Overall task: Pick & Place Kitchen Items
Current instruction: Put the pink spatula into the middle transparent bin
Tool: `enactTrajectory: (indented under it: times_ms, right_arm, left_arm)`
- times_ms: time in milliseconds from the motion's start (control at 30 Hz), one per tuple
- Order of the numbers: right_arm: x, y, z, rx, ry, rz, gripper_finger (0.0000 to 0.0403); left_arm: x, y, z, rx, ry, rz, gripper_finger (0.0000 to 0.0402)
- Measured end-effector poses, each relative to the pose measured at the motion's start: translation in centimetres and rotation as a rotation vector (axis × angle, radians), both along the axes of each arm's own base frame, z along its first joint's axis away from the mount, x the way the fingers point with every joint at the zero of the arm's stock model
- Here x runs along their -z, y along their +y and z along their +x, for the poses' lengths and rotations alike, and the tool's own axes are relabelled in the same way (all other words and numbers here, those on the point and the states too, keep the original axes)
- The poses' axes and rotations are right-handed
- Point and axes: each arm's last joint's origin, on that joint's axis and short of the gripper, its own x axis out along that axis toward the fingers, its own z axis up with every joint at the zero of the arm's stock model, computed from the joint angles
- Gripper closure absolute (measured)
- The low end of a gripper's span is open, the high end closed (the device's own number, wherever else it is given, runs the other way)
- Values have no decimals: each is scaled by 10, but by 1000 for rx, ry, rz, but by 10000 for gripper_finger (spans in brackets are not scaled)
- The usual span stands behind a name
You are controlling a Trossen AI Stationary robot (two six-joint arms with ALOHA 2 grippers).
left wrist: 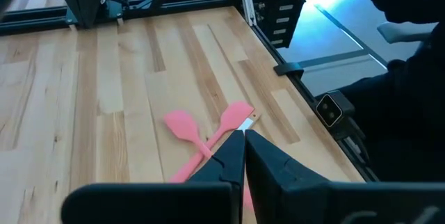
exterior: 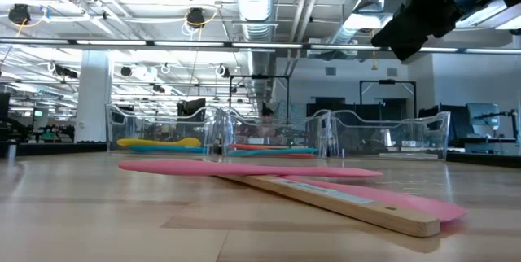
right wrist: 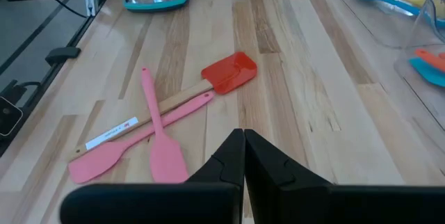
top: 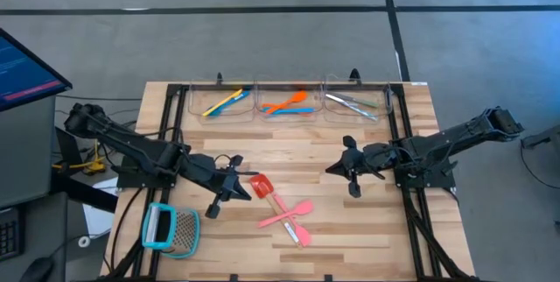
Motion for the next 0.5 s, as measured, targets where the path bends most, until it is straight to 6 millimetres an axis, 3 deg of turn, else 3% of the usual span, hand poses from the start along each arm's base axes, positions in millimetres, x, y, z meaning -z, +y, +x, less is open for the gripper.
enactTrajectory:
  times_ms: [233, 500]
  right_arm:
    - [-2, 3, 1, 40, -19, 104, 401]
    - [5, 28, 18, -32, -101, 62, 402]
  left_arm:
    - [0, 0, 0, 0, -3, 7, 399]
    - [0, 1, 0, 37, -36, 120, 399]
